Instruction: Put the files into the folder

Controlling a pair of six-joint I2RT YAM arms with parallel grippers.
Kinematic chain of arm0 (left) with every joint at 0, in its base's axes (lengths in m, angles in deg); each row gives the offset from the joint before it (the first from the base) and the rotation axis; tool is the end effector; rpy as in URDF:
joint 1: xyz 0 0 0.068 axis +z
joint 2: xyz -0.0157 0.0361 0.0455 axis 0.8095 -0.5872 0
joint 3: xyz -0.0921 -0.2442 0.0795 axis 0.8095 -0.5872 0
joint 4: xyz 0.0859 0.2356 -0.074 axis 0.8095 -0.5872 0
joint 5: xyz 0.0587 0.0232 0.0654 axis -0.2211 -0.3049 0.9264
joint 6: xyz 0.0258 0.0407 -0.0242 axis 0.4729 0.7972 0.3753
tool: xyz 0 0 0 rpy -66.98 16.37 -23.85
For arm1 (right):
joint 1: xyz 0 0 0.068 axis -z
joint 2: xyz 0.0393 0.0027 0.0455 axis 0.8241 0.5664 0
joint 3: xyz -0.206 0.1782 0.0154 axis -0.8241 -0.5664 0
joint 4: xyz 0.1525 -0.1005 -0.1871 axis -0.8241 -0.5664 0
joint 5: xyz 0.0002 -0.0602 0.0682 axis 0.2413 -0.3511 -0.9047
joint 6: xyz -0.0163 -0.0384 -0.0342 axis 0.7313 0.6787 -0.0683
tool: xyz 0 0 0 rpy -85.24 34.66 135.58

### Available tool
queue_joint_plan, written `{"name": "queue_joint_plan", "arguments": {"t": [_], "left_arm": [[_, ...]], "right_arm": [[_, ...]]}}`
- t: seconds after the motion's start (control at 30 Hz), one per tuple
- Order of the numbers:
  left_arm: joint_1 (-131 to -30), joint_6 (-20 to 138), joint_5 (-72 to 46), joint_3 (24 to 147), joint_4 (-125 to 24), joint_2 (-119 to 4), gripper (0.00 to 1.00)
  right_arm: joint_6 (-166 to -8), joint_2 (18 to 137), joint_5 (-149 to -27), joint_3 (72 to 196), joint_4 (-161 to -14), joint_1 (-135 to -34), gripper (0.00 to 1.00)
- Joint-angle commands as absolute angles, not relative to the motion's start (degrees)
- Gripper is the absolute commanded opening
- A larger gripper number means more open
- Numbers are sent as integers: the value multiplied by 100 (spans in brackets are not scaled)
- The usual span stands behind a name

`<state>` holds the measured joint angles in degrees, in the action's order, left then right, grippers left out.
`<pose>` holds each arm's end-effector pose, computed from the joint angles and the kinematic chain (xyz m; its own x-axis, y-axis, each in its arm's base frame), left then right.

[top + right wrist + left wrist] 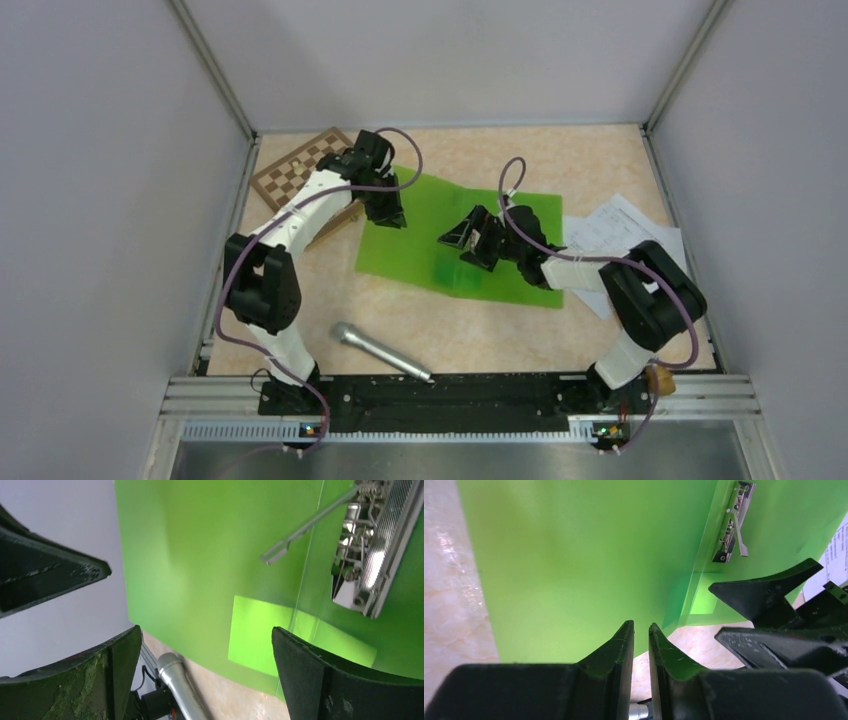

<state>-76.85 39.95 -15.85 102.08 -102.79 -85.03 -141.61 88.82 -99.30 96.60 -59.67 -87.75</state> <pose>0.3458 -0.1528 0.2736 -0.9443 -0.1413 -0.2973 -0.0219 0.9282 -0.3715 0.2641 0.1799 0.1664 -0.8368 0.4567 -0.3020 -0.0234 0.5213 0.8530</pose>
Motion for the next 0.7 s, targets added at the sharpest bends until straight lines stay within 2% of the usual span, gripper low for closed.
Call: {"name": "queue_joint_plan", "arguments": {"t": [0.0,0.13,0.33,0.53,0.67], "left_arm": [[-7424,3877,-1641,10032,-10325,-8019,22],[-7255,3876,-1662,9872,-10315,-7778,22],[-7242,3904,-1750,9733,-10316,-7628,22],[-7250,4008,-2035,9687,-10118,-7808,22],[-7357,3999,-2270,10015,-10001,-8215,22]], "right_arm": [[-14054,9332,-9833,10330,-5456,-8751,99],[-13671,9881,-9671,11059,-5659,-8380,99],[-13940,10580,-10466,12290,-5195,-7661,99],[-13301,9555,-10384,11897,-6274,-7613,99],[-12114,8329,-9129,11600,-8499,-7507,99]]}}
